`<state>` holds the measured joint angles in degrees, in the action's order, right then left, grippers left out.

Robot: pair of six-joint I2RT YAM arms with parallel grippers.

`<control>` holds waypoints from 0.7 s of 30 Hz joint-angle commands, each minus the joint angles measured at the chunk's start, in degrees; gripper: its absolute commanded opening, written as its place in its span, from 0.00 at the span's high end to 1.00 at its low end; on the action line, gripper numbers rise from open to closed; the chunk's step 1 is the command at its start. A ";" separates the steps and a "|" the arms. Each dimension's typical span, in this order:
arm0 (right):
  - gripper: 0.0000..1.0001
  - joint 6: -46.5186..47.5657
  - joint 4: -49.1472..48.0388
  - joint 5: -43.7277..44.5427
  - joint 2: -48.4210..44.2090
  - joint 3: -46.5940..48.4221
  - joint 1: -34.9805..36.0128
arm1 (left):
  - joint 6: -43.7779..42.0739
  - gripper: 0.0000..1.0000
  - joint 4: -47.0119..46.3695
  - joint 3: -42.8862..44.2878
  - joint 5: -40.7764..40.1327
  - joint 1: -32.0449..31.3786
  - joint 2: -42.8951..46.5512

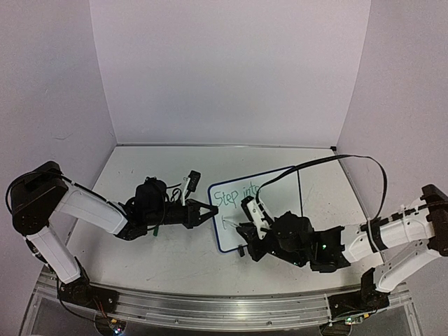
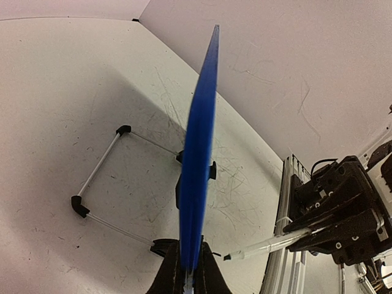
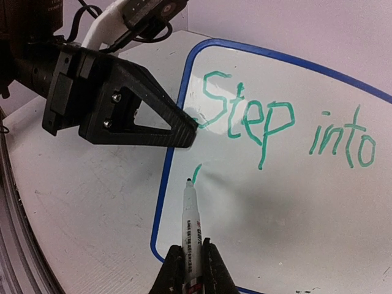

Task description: Write a sentence on the whiteboard

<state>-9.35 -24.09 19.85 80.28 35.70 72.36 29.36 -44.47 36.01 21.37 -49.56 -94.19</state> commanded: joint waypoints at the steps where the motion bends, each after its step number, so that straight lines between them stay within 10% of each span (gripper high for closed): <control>1: 1.00 1.26 -2.62 -0.76 2.82 2.79 0.14 | -0.36 1.00 1.44 0.85 -1.06 0.08 -0.37; 21: 1.00 1.29 -3.14 1.08 5.88 4.32 0.07 | -0.71 1.00 1.44 0.84 -0.88 0.09 -0.42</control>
<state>-8.37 -25.68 19.51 85.50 37.98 72.36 29.33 -44.47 36.01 21.37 -49.56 -94.19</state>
